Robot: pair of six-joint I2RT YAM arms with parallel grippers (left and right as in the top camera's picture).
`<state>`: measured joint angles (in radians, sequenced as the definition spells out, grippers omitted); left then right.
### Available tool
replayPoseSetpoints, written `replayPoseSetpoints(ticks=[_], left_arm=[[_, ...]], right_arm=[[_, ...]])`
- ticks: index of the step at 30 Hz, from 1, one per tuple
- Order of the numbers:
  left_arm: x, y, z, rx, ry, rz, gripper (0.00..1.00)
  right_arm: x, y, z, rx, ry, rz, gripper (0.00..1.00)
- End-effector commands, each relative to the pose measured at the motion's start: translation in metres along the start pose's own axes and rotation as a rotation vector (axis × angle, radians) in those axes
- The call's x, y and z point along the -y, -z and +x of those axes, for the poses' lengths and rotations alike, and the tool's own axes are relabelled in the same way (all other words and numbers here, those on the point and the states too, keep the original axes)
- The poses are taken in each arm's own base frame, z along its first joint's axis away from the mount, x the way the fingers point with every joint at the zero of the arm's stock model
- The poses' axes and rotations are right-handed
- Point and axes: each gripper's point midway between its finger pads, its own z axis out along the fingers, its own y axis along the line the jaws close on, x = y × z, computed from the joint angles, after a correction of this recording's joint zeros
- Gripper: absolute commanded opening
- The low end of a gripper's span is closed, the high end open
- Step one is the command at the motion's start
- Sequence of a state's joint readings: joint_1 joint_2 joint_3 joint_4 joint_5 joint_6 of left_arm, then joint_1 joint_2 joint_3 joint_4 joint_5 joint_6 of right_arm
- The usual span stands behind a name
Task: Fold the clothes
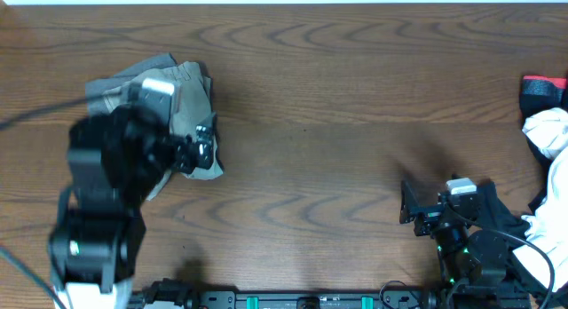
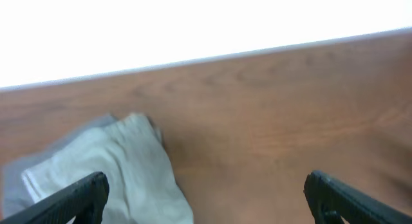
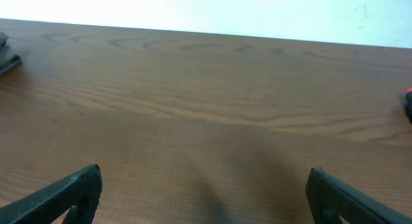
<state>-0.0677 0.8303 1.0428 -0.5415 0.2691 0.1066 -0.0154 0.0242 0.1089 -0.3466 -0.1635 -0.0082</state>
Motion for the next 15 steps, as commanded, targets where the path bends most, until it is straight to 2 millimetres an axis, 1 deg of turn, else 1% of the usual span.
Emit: replayPoseSetpoints(ticks=[1, 5, 7, 11, 15], left_arm=[[-0.009, 0.002, 0.034, 0.038, -0.011, -0.046, 0.98], [-0.013, 0.012, 0.071, 0.093, -0.011, -0.079, 0.98], [-0.014, 0.018, 0.085, 0.115, -0.012, -0.092, 0.98], [-0.011, 0.031, 0.105, 0.187, -0.032, -0.106, 0.98], [-0.008, 0.034, 0.123, 0.246, -0.046, -0.108, 0.98]], right_arm=[[-0.002, 0.0, 0.001, 0.001, -0.008, -0.007, 0.99], [-0.002, 0.0, 0.001, 0.001, -0.008, -0.007, 0.99], [-0.002, 0.0, 0.001, 0.001, -0.008, -0.007, 0.99], [-0.002, 0.0, 0.001, 0.001, -0.008, -0.007, 0.99], [-0.002, 0.0, 0.001, 0.001, -0.008, -0.007, 0.99]])
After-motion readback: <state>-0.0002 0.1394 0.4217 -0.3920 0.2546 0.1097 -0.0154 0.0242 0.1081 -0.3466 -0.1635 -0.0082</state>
